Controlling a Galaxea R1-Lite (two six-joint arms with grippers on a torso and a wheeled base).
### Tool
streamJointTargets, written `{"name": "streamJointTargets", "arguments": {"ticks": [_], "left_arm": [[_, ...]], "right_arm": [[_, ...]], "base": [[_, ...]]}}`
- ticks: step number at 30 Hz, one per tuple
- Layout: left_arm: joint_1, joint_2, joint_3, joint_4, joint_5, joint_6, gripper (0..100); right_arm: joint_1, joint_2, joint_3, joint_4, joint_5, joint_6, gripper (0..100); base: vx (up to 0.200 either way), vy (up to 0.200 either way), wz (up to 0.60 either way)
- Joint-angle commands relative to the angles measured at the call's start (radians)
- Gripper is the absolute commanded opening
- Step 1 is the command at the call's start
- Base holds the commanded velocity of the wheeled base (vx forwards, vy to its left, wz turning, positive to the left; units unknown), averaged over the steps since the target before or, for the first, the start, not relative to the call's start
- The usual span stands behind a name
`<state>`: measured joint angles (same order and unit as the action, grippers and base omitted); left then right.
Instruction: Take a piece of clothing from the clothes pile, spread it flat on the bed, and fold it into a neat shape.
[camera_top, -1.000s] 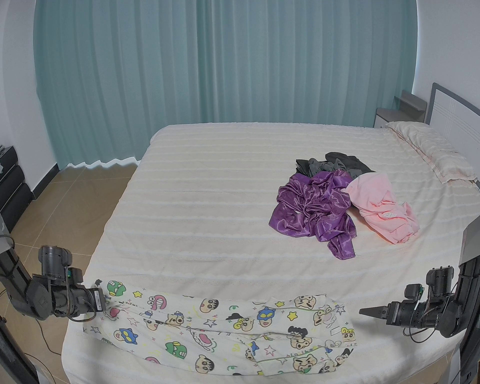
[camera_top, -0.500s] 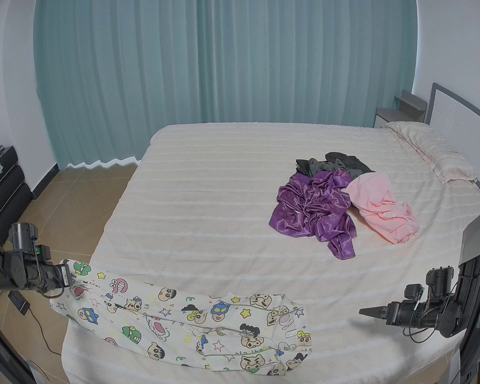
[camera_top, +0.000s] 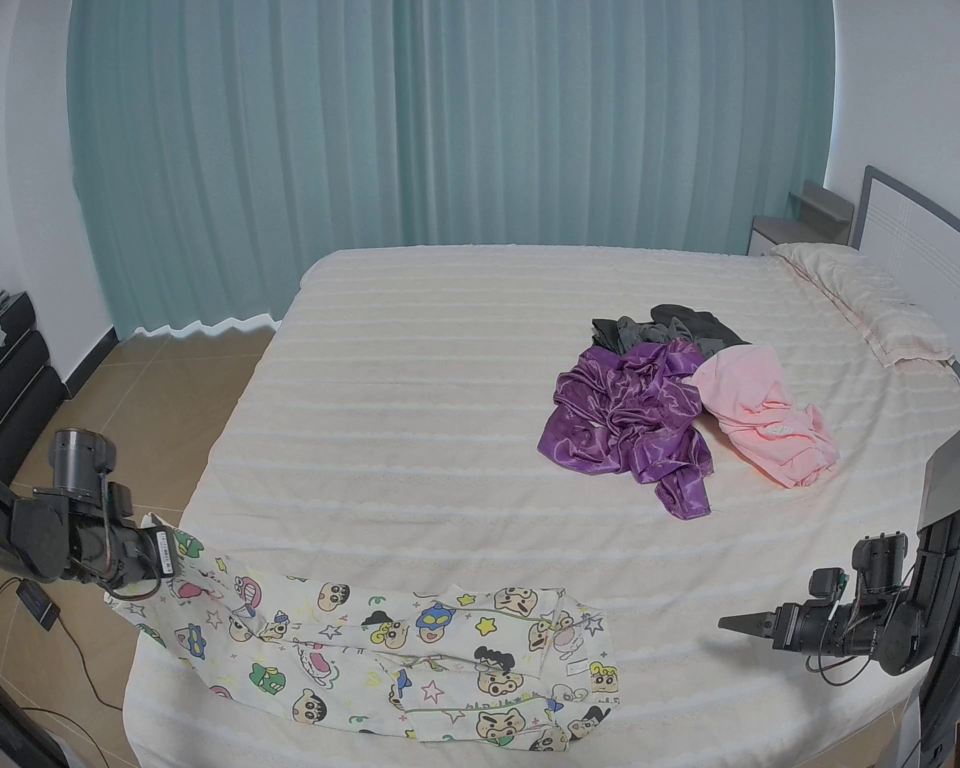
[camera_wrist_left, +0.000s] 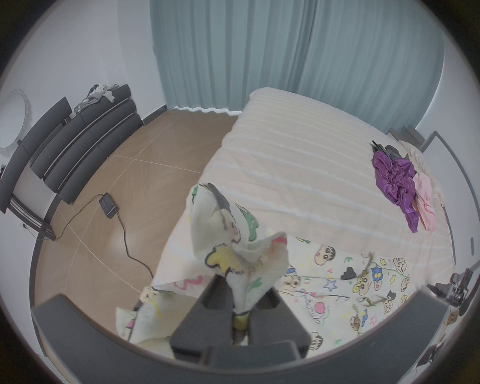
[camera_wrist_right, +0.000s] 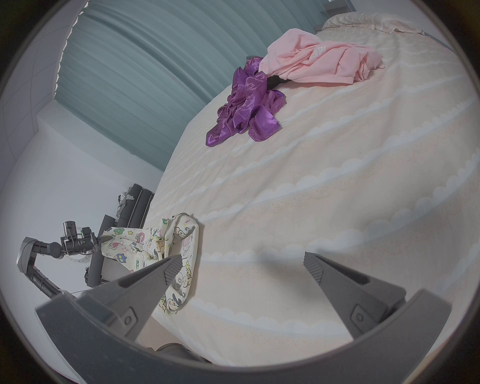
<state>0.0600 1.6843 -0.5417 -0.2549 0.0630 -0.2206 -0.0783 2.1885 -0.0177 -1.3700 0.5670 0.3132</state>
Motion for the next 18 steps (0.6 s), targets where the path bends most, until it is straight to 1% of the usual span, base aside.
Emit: {"name": "streamJointTargets", "arguments": {"ticks": [1, 2, 3, 5, 8, 11, 14, 18], "left_arm": [[-0.270, -0.012, 0.020, 0.009, 0.143, -0.171, 0], [-0.316, -0.009, 0.017, 0.009, 0.163, -0.197, 0], [-0.336, -0.008, 0.016, 0.009, 0.170, -0.207, 0], [-0.425, 0.022, 0.003, 0.008, 0.187, -0.253, 0], [-0.496, 0.055, -0.018, 0.008, 0.189, -0.292, 0], [-0.574, 0.107, -0.063, 0.008, 0.190, -0.355, 0], [-0.637, 0.158, -0.113, 0.008, 0.212, -0.417, 0], [-0.709, 0.230, -0.155, 0.006, 0.259, -0.442, 0]], "right_arm": [[0.000, 0.002, 0.018, -0.001, 0.001, 0.000, 100], [0.000, 0.002, 0.018, -0.001, 0.001, 0.000, 100], [0.000, 0.002, 0.018, -0.001, 0.001, 0.000, 100], [0.000, 0.002, 0.018, -0.001, 0.001, -0.002, 100], [0.000, 0.002, 0.018, -0.001, 0.001, -0.002, 100], [0.000, 0.004, 0.018, -0.001, 0.001, -0.002, 100], [0.000, 0.010, 0.018, -0.003, 0.001, -0.005, 100], [0.000, 0.016, 0.018, -0.017, 0.001, -0.002, 100]], "base": [[0.000, 0.000, 0.00], [0.000, 0.000, 0.00], [0.000, 0.000, 0.00], [0.000, 0.000, 0.00], [0.000, 0.000, 0.00], [0.000, 0.000, 0.00], [0.000, 0.000, 0.00], [0.000, 0.000, 0.00]]}}
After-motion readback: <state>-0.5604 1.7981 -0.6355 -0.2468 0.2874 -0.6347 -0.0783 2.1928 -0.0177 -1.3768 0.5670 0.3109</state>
